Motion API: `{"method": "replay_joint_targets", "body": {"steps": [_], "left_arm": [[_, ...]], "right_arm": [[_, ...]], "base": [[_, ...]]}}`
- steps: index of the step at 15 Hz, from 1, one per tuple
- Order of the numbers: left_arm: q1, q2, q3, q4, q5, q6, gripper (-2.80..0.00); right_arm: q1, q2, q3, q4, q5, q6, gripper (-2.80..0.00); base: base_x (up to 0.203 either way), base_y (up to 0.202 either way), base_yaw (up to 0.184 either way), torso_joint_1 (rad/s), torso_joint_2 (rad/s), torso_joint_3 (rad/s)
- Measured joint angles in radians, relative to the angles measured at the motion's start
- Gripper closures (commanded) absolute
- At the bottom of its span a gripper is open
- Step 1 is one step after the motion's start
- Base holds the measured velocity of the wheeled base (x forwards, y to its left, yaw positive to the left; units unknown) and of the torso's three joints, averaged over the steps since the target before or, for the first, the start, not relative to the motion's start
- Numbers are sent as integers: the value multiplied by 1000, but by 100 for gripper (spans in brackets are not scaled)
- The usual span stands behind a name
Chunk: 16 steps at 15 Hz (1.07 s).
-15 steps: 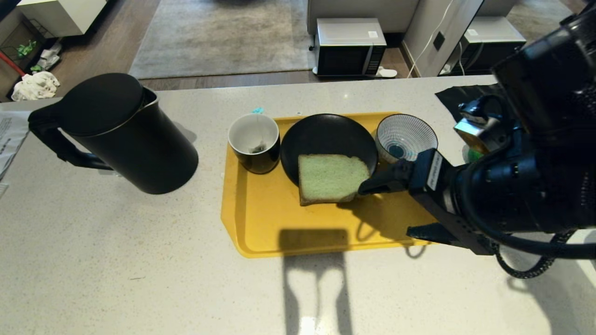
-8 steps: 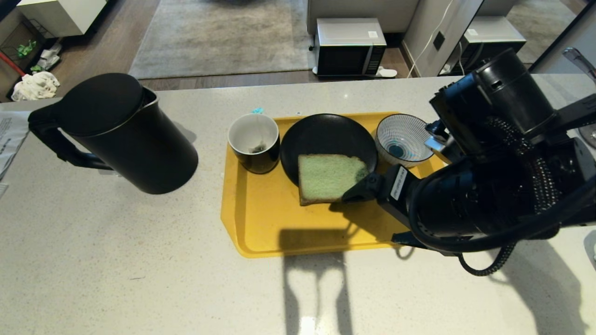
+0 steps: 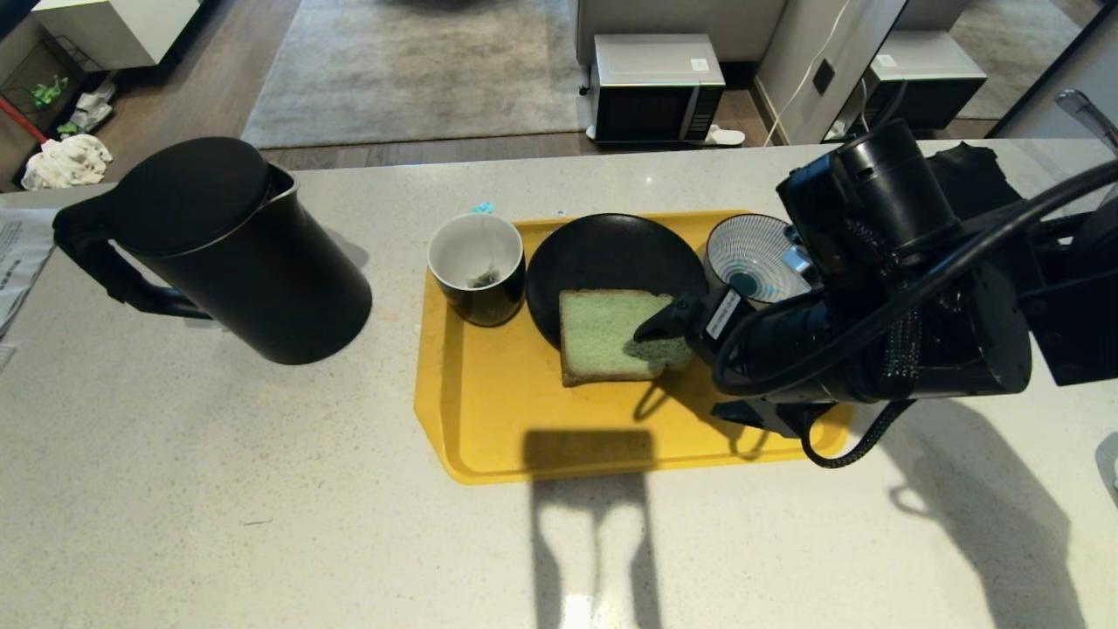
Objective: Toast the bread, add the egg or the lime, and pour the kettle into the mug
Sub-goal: Pick up the bread slice
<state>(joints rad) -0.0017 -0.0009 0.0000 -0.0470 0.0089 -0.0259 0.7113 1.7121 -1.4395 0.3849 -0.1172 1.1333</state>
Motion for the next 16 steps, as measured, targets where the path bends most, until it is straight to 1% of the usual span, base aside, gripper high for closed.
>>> {"method": "replay_joint_targets", "body": {"steps": [5,8,10,16], "left_arm": [[0,0,0,0,0,0,0],[0,0,0,0,0,0,0],[0,0,0,0,0,1,0],[0,0,0,0,0,0,0]], "right_arm": [[-53,8,24,-32,6,-7,-280],[-75,9,58,-107,7,-14,-280],[-83,16,61,-124,23,-15,-280],[-92,54,52,-165,27,-20,-280]], "base": [[0,0,0,0,0,0],[0,0,0,0,0,0],[0,0,0,0,0,0],[0,0,0,0,0,0]]}}
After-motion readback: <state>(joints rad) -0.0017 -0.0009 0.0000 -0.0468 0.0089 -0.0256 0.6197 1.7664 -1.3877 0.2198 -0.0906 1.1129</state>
